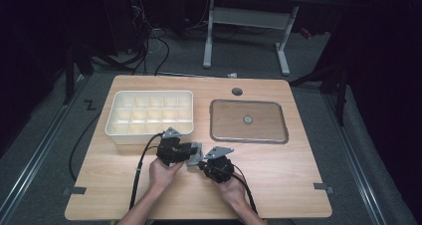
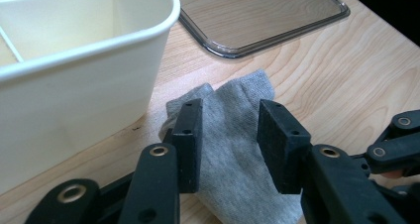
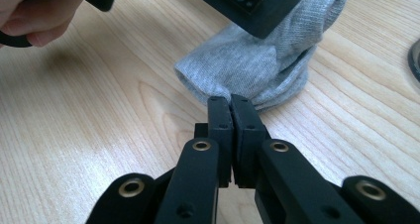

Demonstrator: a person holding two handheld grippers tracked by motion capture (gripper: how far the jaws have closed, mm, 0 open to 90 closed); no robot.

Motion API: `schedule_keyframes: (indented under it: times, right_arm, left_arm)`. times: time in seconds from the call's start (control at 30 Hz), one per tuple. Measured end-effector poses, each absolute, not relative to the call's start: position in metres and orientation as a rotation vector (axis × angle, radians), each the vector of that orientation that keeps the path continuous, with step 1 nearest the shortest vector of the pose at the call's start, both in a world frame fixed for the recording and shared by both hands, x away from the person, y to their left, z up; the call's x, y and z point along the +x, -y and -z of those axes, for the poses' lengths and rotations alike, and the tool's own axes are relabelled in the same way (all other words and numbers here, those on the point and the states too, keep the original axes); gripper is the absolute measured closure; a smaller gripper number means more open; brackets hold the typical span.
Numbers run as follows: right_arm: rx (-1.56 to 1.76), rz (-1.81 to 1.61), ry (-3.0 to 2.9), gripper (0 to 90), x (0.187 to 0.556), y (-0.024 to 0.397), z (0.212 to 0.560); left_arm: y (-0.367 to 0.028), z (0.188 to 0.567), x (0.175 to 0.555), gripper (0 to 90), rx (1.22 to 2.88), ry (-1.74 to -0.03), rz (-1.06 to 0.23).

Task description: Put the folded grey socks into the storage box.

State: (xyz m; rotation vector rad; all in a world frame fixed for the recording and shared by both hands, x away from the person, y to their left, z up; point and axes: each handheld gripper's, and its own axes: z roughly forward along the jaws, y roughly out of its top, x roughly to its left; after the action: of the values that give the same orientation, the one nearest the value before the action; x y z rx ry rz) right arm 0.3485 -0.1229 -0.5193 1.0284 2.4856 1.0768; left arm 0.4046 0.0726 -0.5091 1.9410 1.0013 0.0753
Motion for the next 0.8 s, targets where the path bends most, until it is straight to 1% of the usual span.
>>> schedule_keyframes:
  times: [0.23, 0.3, 0.37, 0.53, 0.7, 0.8]
  right_arm:
    - [1.037, -1.068, -2.489, 88.9, 0.349, 0.127, 0.521]
    - [1.034, -1.058, -2.490, 88.9, 0.349, 0.128, 0.522]
    - [1.027, -1.048, -2.488, 88.8, 0.349, 0.129, 0.522]
    - [1.033, -1.041, -2.493, 88.8, 0.350, 0.131, 0.524]
    - [1.031, -1.025, -2.491, 88.8, 0.350, 0.131, 0.526]
    - [1.026, -1.019, -2.492, 88.7, 0.351, 0.130, 0.527]
  left_arm:
    - [-0.074, 0.511, 0.407, 61.7, 1.944, -1.012, -0.099]
    - [-0.073, 0.513, 0.408, 61.7, 1.970, -1.039, -0.127]
    - [-0.072, 0.517, 0.410, 61.7, 1.988, -1.057, -0.108]
    - [-0.069, 0.518, 0.409, 61.6, 2.012, -1.041, -0.142]
    - [-0.068, 0.520, 0.411, 61.5, 2.026, -1.060, -0.131]
    - [-0.066, 0.520, 0.408, 61.9, 2.044, -1.061, -0.159]
